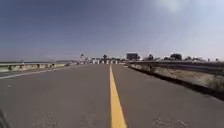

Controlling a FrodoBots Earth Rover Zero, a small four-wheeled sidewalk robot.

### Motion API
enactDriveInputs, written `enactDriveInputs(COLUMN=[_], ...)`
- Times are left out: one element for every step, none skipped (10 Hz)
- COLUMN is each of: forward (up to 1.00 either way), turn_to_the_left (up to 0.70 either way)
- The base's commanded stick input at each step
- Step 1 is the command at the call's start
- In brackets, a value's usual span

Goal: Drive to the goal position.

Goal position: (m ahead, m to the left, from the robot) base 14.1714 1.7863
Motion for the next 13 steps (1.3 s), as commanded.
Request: enactDriveInputs(forward=[0.5,0.5,0.5,0.5,0.5,0.5,0.5,0.5,0.5,0.5,0.5,0.5,0.5], turn_to_the_left=[0.0,0.0,0.0,0.0,0.0,0.0,0.0,0.0,0.0,0.0,0.0,0.0,0.0])
